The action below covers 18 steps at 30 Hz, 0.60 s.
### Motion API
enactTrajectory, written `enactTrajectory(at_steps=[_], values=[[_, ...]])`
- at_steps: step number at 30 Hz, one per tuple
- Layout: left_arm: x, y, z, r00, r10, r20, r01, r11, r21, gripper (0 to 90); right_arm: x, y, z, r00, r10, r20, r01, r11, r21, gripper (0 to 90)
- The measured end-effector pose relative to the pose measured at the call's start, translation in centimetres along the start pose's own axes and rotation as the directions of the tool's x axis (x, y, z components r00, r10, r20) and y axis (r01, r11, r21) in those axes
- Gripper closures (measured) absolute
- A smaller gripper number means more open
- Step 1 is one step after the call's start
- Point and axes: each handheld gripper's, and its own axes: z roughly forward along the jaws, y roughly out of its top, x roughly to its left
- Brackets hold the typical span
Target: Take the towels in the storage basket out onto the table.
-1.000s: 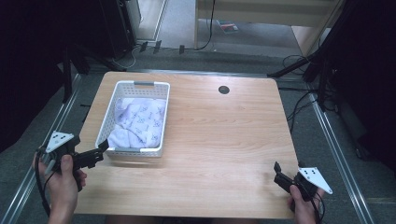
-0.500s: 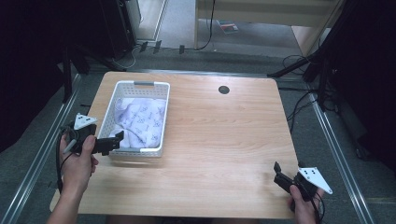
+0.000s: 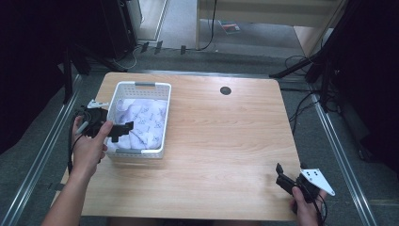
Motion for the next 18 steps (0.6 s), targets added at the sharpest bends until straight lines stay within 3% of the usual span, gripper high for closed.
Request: enactTrajectory(at_steps=[10,15,18], values=[[-0.9,2.2,4.5,0.9987,-0.016,0.048,0.010,0.9919,0.127,0.0,0.0,0.0,0.0,1.0000,0.002,-0.003,-0.002,1.000,0.001,13.1],[-0.5,3.1,6.8,0.9939,-0.059,0.093,0.040,0.9806,0.192,0.0,0.0,0.0,0.0,1.0000,0.002,-0.004,-0.002,1.000,0.001,13.1],[0.0,3.5,8.1,0.9931,-0.084,0.082,0.064,0.9716,0.228,0.0,0.0,0.0,0.0,1.0000,0.002,-0.006,-0.002,1.000,0.001,13.1]])
